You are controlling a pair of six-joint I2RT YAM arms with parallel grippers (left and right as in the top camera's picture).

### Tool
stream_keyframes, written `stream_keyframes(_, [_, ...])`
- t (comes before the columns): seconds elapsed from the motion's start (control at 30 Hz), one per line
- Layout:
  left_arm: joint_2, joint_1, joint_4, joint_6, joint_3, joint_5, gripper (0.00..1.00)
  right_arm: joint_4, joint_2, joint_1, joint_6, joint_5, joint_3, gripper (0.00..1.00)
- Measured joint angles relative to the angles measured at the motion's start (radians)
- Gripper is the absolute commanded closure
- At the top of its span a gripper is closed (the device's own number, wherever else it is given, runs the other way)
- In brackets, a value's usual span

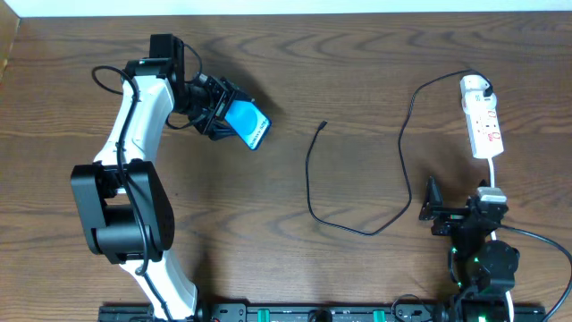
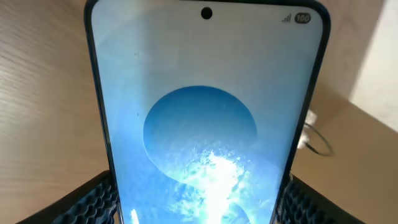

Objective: Plug charger to phone and switch on socket

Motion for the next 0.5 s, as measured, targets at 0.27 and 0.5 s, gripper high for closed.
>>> stream_keyframes(0.27, [0.000,0.000,0.000,-0.157,0.000,0.214,0.33,-0.024,0.135,0.000,0.097,-0.010,0.027,0.01])
stream_keyframes(0.5, [0.000,0.000,-0.002,-0.256,0.000,0.333,0.33,-0.148,0.451,0.000,0.124,-0.051,0.282,0.01])
